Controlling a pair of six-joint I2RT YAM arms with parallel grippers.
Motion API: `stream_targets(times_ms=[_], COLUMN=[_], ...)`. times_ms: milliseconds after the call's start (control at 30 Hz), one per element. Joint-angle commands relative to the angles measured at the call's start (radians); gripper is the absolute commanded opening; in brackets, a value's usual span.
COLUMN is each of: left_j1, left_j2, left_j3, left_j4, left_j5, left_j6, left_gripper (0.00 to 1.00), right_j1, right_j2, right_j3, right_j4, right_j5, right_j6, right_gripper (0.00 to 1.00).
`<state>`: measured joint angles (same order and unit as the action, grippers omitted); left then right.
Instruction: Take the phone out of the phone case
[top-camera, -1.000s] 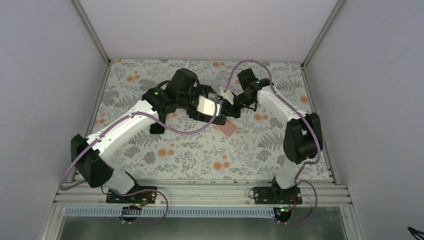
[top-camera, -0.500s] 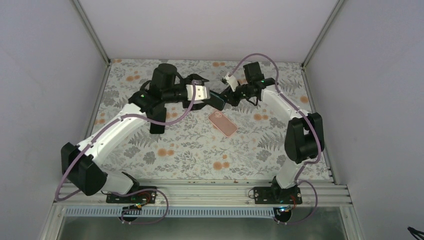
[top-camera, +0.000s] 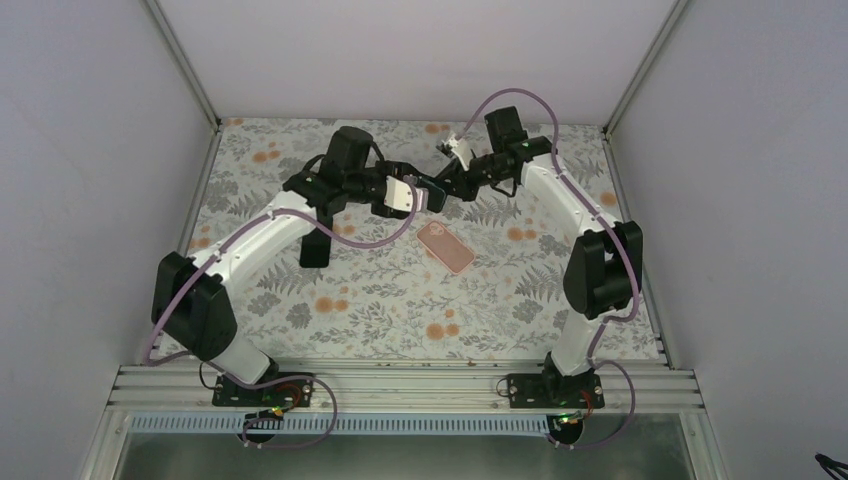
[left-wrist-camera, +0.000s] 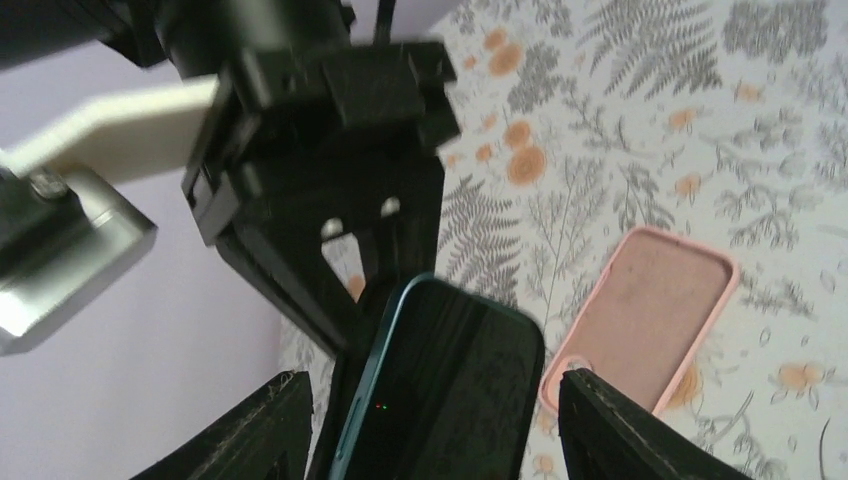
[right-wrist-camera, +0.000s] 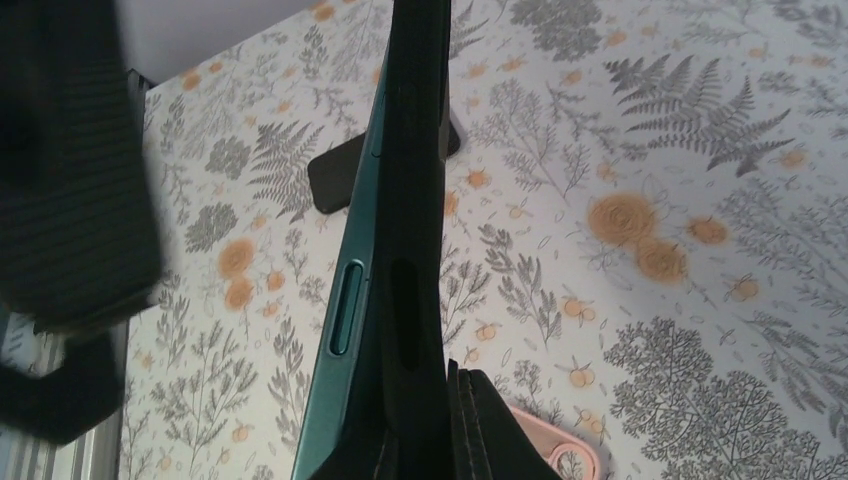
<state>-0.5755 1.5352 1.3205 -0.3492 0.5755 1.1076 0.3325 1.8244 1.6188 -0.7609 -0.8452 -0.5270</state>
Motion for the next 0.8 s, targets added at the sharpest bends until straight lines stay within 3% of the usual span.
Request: stream_targets(times_ms=[0, 767], left_j1=[0.016, 0.009], left_j2=[0.049, 0.113], left_j3=[0.065, 0.160], left_j4=[-0.090, -0.284], left_j5=[-0.007, 0.037], left_j6=[0.162, 0.233], left_gripper=[0.61, 0.47], right_j1=[0.009, 0.074], right_j2=[-0.025, -0.033], right_j3=[0.012, -0.034], right_j4=[-0.066, -0.037], right_j5=[-0.061, 0.027], right_j6=[-0.098, -0.094], right_gripper=[0.04, 0.04])
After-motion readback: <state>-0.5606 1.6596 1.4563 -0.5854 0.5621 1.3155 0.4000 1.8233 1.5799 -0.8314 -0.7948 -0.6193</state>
